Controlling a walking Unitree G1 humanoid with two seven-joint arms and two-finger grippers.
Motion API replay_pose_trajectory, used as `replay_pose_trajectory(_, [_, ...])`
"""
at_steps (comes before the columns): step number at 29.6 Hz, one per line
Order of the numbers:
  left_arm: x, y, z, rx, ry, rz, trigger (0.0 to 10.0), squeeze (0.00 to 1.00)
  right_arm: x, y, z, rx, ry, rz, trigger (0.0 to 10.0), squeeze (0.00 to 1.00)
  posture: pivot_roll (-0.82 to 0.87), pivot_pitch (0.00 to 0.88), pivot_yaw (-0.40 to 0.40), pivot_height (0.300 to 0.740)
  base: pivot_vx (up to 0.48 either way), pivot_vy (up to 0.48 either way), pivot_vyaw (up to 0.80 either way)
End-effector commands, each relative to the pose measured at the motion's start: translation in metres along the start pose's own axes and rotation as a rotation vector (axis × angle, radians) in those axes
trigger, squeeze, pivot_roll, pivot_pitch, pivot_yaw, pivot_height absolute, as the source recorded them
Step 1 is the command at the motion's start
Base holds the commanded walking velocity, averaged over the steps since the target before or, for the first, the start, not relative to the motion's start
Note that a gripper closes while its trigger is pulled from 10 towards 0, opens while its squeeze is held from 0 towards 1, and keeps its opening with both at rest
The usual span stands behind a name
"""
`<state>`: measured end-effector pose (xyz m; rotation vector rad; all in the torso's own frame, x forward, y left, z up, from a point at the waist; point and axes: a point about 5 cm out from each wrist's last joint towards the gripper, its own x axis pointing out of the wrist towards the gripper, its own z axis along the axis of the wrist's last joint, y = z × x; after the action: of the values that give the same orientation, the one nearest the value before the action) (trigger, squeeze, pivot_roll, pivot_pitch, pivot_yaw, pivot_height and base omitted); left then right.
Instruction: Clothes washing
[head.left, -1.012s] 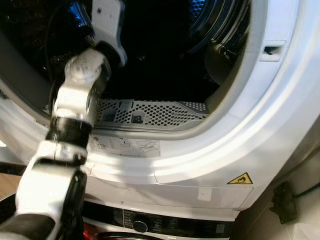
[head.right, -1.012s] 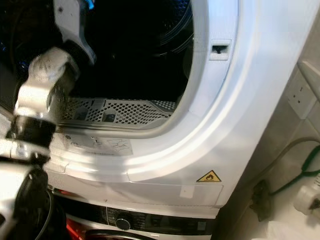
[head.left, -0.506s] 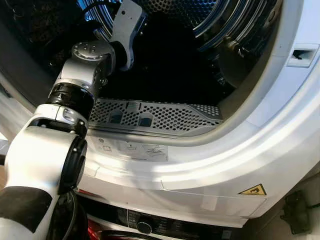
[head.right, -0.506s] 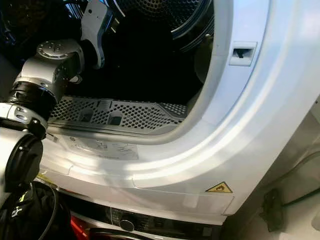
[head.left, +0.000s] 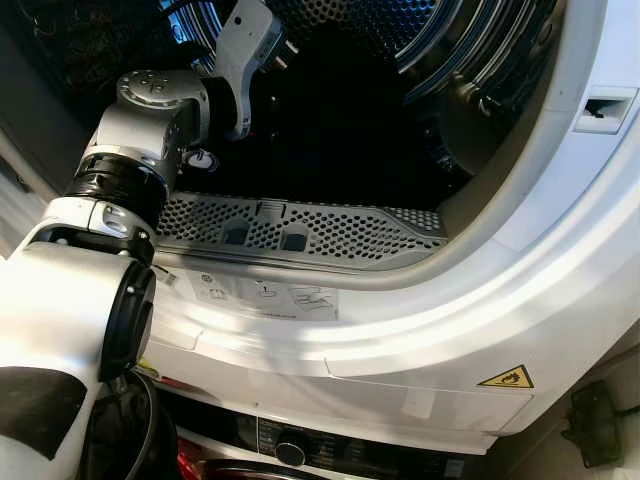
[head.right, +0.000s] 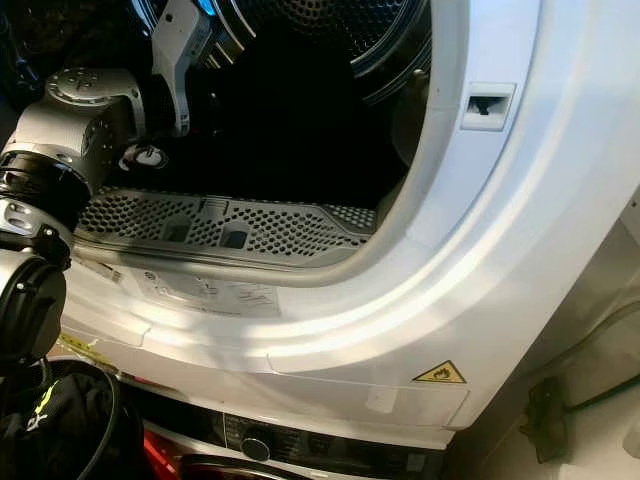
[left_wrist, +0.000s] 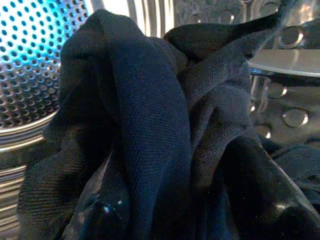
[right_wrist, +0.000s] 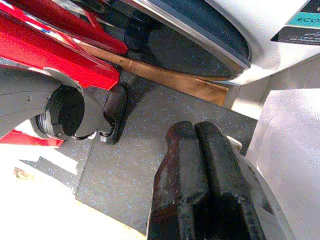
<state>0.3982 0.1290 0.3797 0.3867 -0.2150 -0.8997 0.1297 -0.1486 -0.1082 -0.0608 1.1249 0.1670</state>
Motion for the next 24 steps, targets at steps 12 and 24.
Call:
replay_pose_trajectory(12, [-0.007,0.002,0.007,0.008,-0.025,-0.044,10.0,1.0,0.0,0.003,-0.004,-0.003,0.011,0.01,10.0,0.0,0.16,0.0,0.073,0.74,0.0,0.0,0.0])
replay_pose_trajectory(24, [-0.022,-0.055,0.003,0.057,-0.204,-0.582,10.0,1.0,0.004,0.021,0.037,-0.003,-0.128,0.06,10.0,0.0,0.16,0.0,0.071,0.74,0.0,0.0,0.0])
